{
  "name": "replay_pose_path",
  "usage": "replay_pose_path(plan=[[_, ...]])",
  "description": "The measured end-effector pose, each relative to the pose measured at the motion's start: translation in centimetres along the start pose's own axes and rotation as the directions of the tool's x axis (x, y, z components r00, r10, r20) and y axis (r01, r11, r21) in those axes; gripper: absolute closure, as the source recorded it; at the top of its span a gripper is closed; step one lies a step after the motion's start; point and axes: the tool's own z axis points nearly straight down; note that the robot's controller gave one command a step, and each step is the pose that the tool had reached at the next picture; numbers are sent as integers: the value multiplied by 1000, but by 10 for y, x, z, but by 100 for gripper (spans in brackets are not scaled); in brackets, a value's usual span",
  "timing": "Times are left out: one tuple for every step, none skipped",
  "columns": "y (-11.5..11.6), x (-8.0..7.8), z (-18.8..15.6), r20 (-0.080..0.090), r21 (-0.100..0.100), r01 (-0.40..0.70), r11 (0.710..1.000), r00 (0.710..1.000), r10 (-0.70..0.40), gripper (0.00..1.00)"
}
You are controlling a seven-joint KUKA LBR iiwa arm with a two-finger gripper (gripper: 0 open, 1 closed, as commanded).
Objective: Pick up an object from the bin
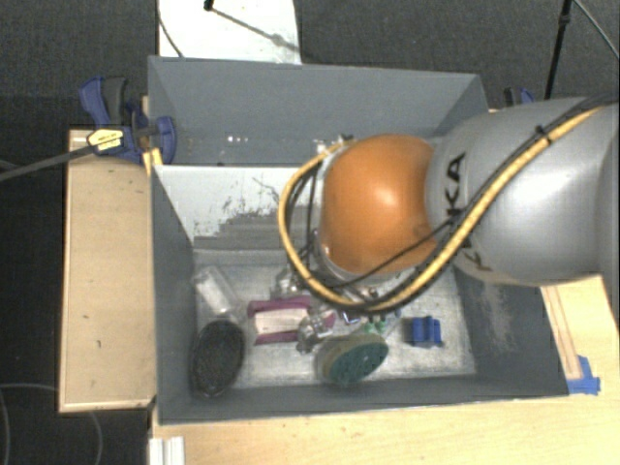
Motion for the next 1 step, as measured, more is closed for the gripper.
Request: replay_pose_path(plan=[[-12,-4,-101,3,0,-28,1000,1000,28,100]])
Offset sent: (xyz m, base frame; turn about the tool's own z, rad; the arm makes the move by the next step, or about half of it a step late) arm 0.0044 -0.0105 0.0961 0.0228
